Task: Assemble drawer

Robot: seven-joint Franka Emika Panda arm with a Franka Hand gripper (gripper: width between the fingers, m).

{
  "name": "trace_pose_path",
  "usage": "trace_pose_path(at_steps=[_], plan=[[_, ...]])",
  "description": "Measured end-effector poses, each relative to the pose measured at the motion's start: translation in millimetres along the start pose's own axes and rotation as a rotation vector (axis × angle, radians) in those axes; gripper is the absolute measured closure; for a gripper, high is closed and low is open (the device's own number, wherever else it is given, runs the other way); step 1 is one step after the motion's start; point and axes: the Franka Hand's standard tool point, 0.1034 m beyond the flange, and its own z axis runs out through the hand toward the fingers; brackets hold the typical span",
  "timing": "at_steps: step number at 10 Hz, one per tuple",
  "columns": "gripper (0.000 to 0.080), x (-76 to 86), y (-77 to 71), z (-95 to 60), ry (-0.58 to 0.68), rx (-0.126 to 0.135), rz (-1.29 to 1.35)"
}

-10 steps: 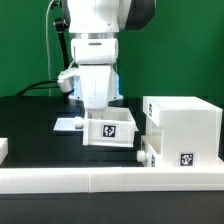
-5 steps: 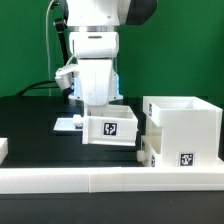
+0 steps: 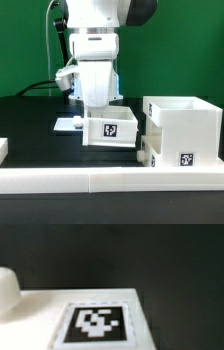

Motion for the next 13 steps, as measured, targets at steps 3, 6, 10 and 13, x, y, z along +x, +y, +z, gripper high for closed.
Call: trace_pose_path(at_steps=[3,6,10,13], plan=[[0.0757,9.1,12.7,-1.0,0.007,-0.008,-0.011],[0.0757,9.6,13.2,4.3,0.011,-0.005,-0.009],[0.0757,10.0,12.5,5.8,0.012,-0.002,-0.024],[0.0757,11.1,15.9,5.9,0.015,-0.035,-0.025]])
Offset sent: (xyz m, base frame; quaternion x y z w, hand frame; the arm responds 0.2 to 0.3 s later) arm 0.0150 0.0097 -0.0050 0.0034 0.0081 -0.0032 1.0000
